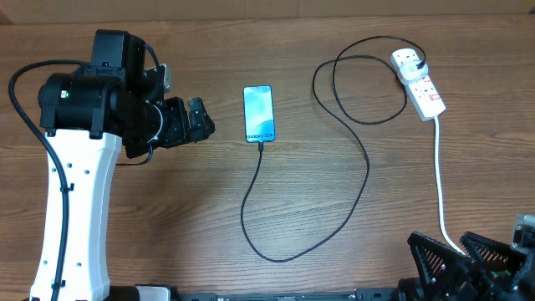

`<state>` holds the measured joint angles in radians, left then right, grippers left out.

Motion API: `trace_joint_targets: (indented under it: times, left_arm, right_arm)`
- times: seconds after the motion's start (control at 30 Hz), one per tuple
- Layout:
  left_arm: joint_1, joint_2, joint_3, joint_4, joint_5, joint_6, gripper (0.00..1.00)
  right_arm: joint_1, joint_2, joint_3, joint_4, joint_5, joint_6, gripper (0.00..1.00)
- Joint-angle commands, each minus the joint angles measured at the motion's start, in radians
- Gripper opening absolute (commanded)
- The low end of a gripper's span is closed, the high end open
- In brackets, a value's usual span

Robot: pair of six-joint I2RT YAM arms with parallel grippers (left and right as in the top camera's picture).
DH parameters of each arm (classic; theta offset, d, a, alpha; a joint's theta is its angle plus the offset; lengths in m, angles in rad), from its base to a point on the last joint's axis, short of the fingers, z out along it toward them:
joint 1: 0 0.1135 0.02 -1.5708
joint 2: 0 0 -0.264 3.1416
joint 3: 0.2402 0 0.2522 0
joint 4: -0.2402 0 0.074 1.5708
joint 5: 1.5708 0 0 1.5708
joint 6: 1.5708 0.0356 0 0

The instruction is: Plug charger to phone and switch on socket

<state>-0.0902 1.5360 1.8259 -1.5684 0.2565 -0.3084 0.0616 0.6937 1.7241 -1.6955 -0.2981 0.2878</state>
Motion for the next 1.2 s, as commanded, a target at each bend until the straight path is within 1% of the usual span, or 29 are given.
trace_joint_targets:
  times: [0.0,0.17,0.33,0.43,0.6,0.67,0.87,1.03,1.17]
  left_arm:
    - [-0.002,-0.001,0.002,-0.001,-0.005,-0.002,0.99]
    - [-0.002,-0.001,0.002,-0.001,-0.005,-0.002,1.0]
    - [-0.002,-0.001,0.002,-0.001,-0.005,-0.002,0.99]
    - [-0.002,-0.001,0.002,-0.001,-0.005,-0.002,1.0]
    - [-0.002,-0.001,0.002,-0.001,-0.005,-0.002,1.0]
    - [-0.002,-0.001,0.002,-0.001,-0.005,-0.002,1.0]
    - [-0.002,-0.001,0.002,-0.001,-0.005,-0.002,1.0]
    - [-0.002,-0.001,0.002,-0.001,-0.005,-0.002,0.99]
    - [-0.002,-0.001,0.002,-0.001,-0.005,-0.002,1.0]
  right_arm:
    - [0.008,-0.005,-0.004,0.002,0.027,-0.004,1.0]
    - [0.008,-0.005,-0.033,0.002,0.027,-0.004,1.0]
    - [0.007,-0.006,-0.142,0.004,0.072,-0.007,1.0]
    - [0.007,-0.026,-0.217,0.048,0.101,-0.008,1.0]
    - [0.007,-0.11,-0.381,0.203,0.103,-0.008,1.0]
    - [0.009,-0.188,-0.514,0.31,0.103,-0.008,1.0]
    - [0.01,-0.339,-0.723,0.48,0.095,-0.042,1.0]
    - [0.01,-0.46,-0.891,0.628,0.095,-0.043,1.0]
    - [0.01,-0.532,-1.014,0.774,0.059,-0.111,1.0]
